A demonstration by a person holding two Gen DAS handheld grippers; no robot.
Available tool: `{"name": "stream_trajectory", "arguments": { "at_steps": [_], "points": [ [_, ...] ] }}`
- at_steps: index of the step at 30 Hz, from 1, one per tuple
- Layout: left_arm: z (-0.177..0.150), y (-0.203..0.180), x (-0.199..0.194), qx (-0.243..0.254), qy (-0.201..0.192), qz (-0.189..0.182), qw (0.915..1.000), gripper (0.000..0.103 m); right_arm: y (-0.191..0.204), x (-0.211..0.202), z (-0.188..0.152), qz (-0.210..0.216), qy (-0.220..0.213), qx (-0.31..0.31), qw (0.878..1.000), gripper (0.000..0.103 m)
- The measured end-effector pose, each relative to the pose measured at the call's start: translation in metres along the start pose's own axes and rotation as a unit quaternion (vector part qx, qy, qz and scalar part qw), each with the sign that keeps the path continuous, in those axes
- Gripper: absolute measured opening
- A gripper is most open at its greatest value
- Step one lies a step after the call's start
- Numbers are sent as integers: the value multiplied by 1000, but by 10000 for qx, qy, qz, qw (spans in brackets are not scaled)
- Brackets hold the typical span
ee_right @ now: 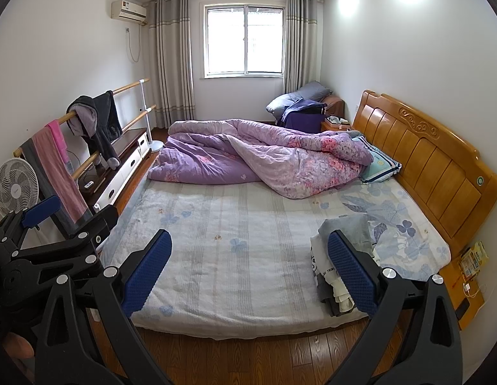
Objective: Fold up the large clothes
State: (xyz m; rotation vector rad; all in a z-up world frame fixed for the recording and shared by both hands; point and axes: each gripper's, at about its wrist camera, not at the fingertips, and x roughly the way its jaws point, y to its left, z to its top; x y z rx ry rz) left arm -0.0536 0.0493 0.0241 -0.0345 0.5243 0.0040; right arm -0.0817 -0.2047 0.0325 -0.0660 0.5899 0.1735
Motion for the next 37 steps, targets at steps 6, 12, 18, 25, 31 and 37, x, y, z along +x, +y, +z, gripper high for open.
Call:
{"name": "stream_trajectory", "arguments": {
  "at_steps": [6, 12, 18, 25, 31, 37],
  "points": [
    [1, 1, 1, 14, 6, -10, 10000, 98, -1, 1, 2, 7, 9, -1, 10000, 94],
    [1, 2, 2, 7, 5, -15, 10000, 98, -2, 1, 1, 11, 9, -2, 10000, 94],
    [2, 3, 3, 26, 12, -13, 10000, 98, -2, 1, 2, 10, 17, -3, 10000, 94],
    [-3, 5, 0, 18, 21, -6, 10000, 98, -2, 2, -1, 18, 35, -4, 10000, 94],
    [-11, 11, -4, 17, 57, -20, 10000, 98, -1, 2, -5, 36, 70, -16, 10000, 94],
    [-23, 15, -7, -4, 106, -48, 9999, 98, -1, 1, -6, 39, 79, -22, 10000, 94]
  ]
}}
